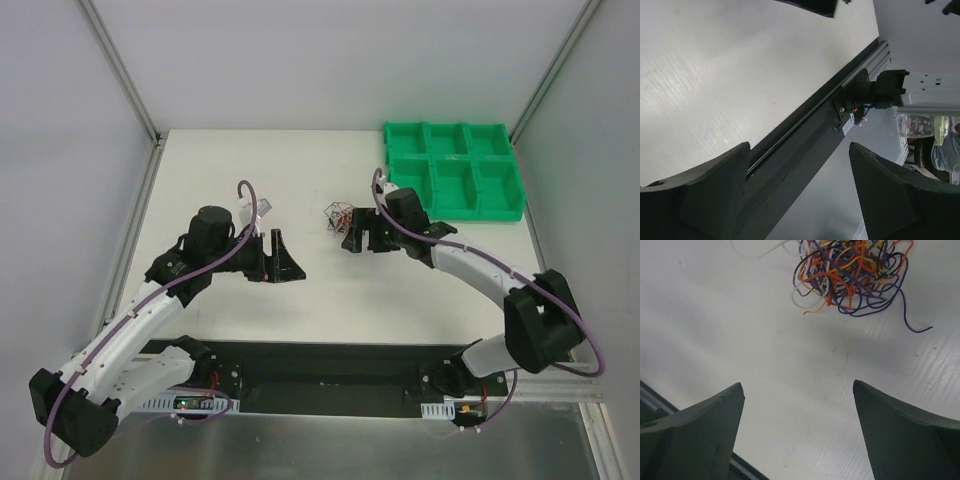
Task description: Untangle the cables
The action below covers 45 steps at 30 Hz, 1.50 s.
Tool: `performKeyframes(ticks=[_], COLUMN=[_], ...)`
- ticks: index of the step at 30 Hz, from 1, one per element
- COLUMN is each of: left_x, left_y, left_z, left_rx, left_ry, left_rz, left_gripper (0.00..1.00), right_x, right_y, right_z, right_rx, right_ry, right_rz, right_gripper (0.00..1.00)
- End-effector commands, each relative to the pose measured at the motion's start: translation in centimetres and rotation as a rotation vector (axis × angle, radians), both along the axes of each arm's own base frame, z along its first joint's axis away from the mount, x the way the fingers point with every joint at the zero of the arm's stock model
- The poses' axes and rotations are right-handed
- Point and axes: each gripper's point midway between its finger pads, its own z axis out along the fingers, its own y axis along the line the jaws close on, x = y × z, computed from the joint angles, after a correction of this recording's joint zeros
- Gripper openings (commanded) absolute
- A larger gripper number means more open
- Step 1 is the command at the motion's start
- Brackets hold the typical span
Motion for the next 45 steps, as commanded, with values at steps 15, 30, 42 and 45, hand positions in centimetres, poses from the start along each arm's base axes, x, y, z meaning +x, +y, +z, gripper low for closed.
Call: performKeyframes(ticks=[15, 30, 42, 45], left_x=[2.6, 3.2, 0.5, 0.1], left_y=[0.1, -1.7, -1.2, -1.7], left_z=[-3.3, -6.9, -9.9, -11.1], left_rx=[0.078, 0.084, 0.105, 0.117], left_ry=[0.001, 0.117, 0.186, 0.232], left_rz=[0.168, 0.109, 0.07, 0.053], left_gripper=[0.79, 0.77, 0.56, 0.47], right_x=[6.9, -9.0, -9.7, -9.1], right_y=[2.9, 3.0, 5.1, 5.2], right_z=[-4.5, 1.6, -0.8, -1.5], right_rx=[-0.293, -0.023, 0.032, 0.035], right_ry=[-0.177, -0.122, -0.011, -0.011], right_rz=[0.068, 0.291, 0.301, 0.269], right_gripper=[0.14, 0.64, 0.67, 0.57])
